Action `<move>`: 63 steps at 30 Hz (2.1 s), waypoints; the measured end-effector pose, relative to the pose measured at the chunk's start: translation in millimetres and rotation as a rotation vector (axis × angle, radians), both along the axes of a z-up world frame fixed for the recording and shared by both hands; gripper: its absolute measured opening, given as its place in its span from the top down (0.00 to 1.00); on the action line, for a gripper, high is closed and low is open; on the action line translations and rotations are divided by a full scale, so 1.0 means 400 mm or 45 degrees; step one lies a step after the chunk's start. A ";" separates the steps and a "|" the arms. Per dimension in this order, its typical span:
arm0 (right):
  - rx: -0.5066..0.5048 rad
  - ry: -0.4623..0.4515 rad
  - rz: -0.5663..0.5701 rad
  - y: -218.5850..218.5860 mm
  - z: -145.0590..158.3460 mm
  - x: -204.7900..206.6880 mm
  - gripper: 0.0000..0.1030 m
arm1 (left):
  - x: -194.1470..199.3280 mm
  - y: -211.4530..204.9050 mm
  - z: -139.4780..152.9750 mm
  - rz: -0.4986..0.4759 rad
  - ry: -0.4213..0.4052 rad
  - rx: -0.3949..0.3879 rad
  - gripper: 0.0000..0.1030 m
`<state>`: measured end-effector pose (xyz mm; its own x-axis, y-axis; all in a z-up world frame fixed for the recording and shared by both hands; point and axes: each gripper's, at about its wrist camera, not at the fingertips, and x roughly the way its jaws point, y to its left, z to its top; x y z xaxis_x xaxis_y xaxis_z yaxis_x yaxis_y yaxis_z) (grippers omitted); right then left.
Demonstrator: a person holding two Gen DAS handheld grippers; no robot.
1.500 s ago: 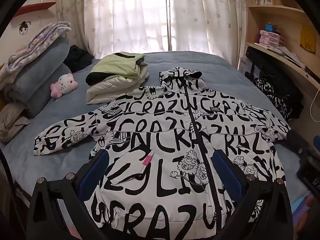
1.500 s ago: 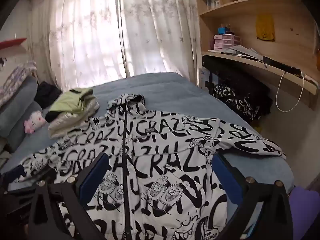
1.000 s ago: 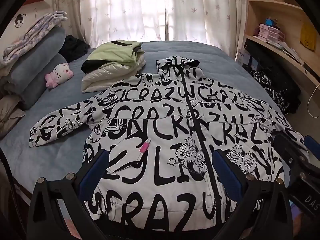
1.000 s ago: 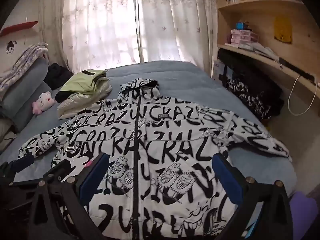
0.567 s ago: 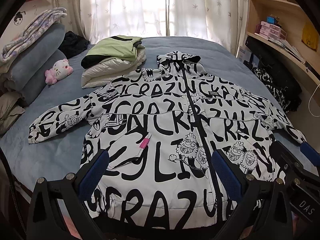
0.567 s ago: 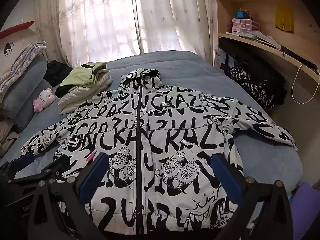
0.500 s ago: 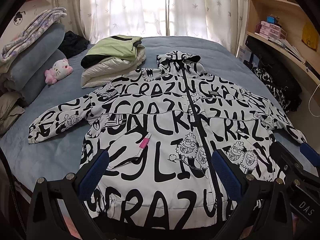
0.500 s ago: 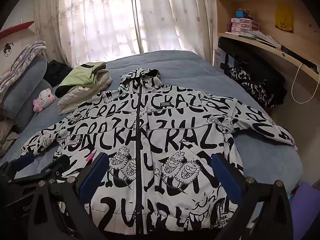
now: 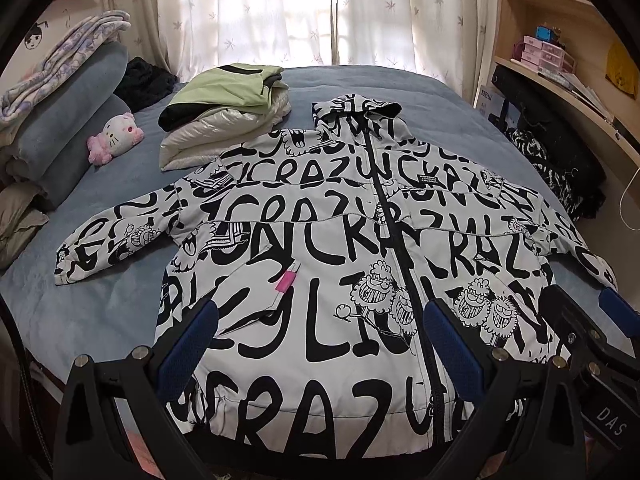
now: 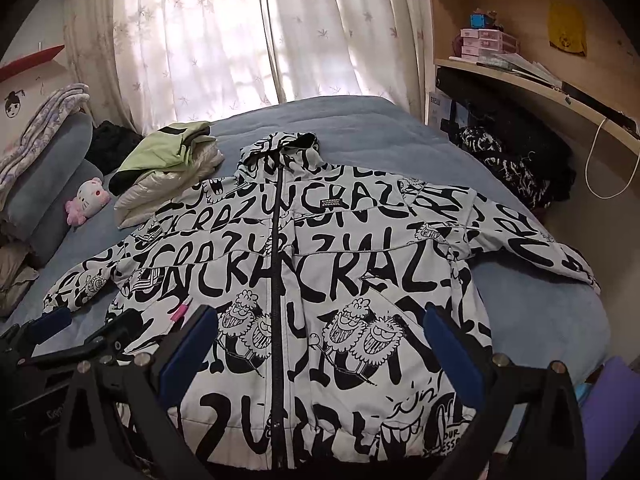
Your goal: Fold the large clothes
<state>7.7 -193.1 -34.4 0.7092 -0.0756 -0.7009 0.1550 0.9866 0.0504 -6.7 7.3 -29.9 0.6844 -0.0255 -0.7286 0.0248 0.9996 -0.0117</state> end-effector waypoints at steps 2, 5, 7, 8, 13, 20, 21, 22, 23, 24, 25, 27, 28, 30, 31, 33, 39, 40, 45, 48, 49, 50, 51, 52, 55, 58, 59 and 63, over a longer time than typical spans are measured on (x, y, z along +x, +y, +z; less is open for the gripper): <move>0.001 0.000 0.000 0.000 -0.002 0.000 0.00 | 0.002 0.001 0.001 0.000 0.001 0.000 0.02; 0.000 -0.002 -0.001 0.001 -0.004 0.000 0.00 | 0.005 0.001 0.003 0.000 0.004 0.000 0.02; 0.002 0.000 0.000 -0.001 -0.004 0.001 0.00 | 0.001 0.000 0.002 0.000 0.005 -0.001 0.02; 0.003 0.002 0.000 -0.001 -0.002 0.001 0.00 | 0.006 0.001 0.005 0.000 0.006 -0.001 0.02; 0.006 0.002 0.000 -0.002 -0.006 0.001 0.00 | 0.004 0.000 0.003 -0.002 0.007 0.003 0.02; 0.007 0.006 0.002 -0.004 -0.007 0.002 0.00 | 0.006 -0.002 0.003 0.009 0.005 0.009 0.02; 0.009 0.006 0.001 -0.007 -0.004 0.002 0.00 | 0.004 -0.004 0.001 0.010 0.005 0.011 0.02; 0.011 0.007 0.002 -0.006 -0.006 0.002 0.00 | 0.000 -0.002 -0.002 0.010 0.006 0.010 0.02; 0.013 0.006 0.002 -0.006 -0.007 0.002 0.00 | 0.001 -0.002 -0.002 0.009 0.010 0.006 0.02; 0.013 0.006 0.000 -0.006 -0.007 0.002 0.00 | 0.001 -0.004 -0.002 0.008 0.013 0.006 0.02; 0.012 0.007 -0.001 -0.006 -0.007 0.002 0.00 | 0.000 -0.006 -0.002 0.008 0.013 0.009 0.02; 0.016 0.009 -0.001 -0.007 -0.010 0.002 0.00 | 0.001 -0.009 -0.003 0.008 0.013 0.012 0.02; 0.015 0.008 -0.001 -0.010 -0.009 0.002 0.00 | -0.001 -0.009 -0.004 0.007 0.014 0.013 0.02; 0.019 0.009 -0.001 -0.010 -0.011 0.002 0.00 | 0.005 -0.009 -0.001 0.009 0.013 0.012 0.02; 0.016 0.009 -0.001 -0.012 -0.010 0.002 0.00 | 0.004 -0.009 -0.002 0.007 0.013 0.012 0.03; 0.018 0.009 -0.002 -0.012 -0.012 0.002 0.00 | 0.003 -0.009 -0.003 0.006 0.014 0.013 0.03; 0.018 0.011 -0.001 -0.020 -0.012 0.006 0.00 | 0.001 -0.020 -0.011 -0.005 0.015 0.024 0.04; 0.018 0.011 -0.001 -0.022 -0.012 0.006 0.00 | 0.004 -0.027 -0.012 -0.008 0.015 0.027 0.04; 0.011 0.008 0.002 -0.020 -0.020 0.007 0.00 | 0.013 -0.038 -0.007 -0.016 0.022 0.055 0.04; 0.010 -0.001 0.005 -0.026 -0.022 0.013 0.00 | 0.047 -0.061 0.012 -0.036 0.031 0.062 0.09; 0.006 -0.005 0.005 -0.024 -0.020 0.016 0.00 | 0.055 -0.068 0.017 -0.045 0.030 0.064 0.11; -0.001 -0.011 0.004 -0.021 -0.019 0.020 0.00 | 0.064 -0.077 0.022 -0.053 0.026 0.069 0.13; -0.008 -0.019 0.003 -0.017 -0.017 0.024 0.00 | 0.079 -0.093 0.025 -0.059 0.023 0.077 0.13; -0.015 -0.028 0.003 -0.015 -0.014 0.029 0.00 | 0.085 -0.099 0.030 -0.062 0.017 0.083 0.13; -0.028 -0.043 -0.001 -0.033 0.009 0.038 0.00 | 0.111 -0.128 0.050 -0.077 0.001 0.094 0.13; -0.028 -0.048 -0.009 -0.032 0.026 0.047 0.00 | 0.142 -0.161 0.075 -0.087 -0.038 0.115 0.13; -0.027 -0.052 -0.015 -0.034 0.032 0.050 0.00 | 0.155 -0.175 0.083 -0.086 -0.050 0.125 0.13; -0.063 -0.080 -0.071 -0.052 0.060 0.045 0.00 | 0.212 -0.221 0.118 -0.091 -0.123 0.125 0.13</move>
<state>25.8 -213.7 -10.4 0.7454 -0.1496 -0.6496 0.2076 0.9781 0.0129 78.2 -81.1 17.2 0.7505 -0.0089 -0.6608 0.0925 0.9915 0.0918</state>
